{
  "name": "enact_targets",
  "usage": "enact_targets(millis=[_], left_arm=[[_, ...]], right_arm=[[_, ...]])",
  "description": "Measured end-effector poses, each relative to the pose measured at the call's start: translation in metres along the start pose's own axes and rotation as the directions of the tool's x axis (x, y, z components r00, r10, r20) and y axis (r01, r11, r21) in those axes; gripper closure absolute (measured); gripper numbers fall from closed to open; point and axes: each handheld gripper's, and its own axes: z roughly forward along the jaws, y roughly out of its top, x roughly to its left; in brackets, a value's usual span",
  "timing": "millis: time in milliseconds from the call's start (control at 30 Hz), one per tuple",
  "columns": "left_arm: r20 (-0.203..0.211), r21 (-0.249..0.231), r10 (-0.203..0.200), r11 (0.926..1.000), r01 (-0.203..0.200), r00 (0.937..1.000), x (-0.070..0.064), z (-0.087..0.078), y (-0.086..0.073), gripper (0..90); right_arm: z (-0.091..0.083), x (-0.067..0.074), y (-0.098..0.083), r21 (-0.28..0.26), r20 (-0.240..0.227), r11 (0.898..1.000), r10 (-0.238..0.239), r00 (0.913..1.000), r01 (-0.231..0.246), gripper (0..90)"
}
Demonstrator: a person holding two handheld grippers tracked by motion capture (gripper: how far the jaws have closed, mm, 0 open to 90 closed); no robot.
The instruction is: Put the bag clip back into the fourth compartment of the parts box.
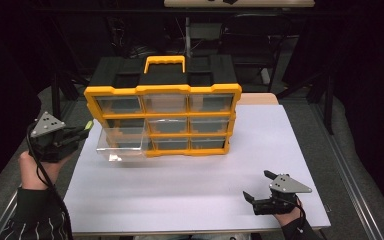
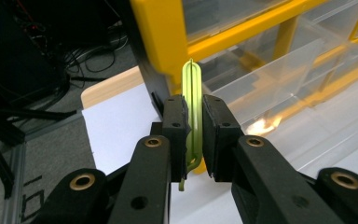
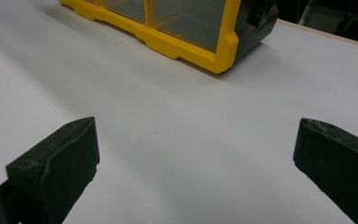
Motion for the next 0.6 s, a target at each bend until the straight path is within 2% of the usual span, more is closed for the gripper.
enact_targets(millis=[267,600], left_arm=[[0.025,-0.02,0.034,0.9992,-0.034,0.9991,-0.01,-0.003,0.012,80.8],[0.057,-0.03,0.064,0.9976,-0.063,0.9963,-0.022,-0.002,0.019,80.8]], right_arm=[[0.0,0.0,0.0,0.0,0.0,1.0,-0.001,1.0,0.001,0.0],[0.0,0.0,0.0,0.0,-0.002,1.0,0.001,1.0,-0.001,0.0]])
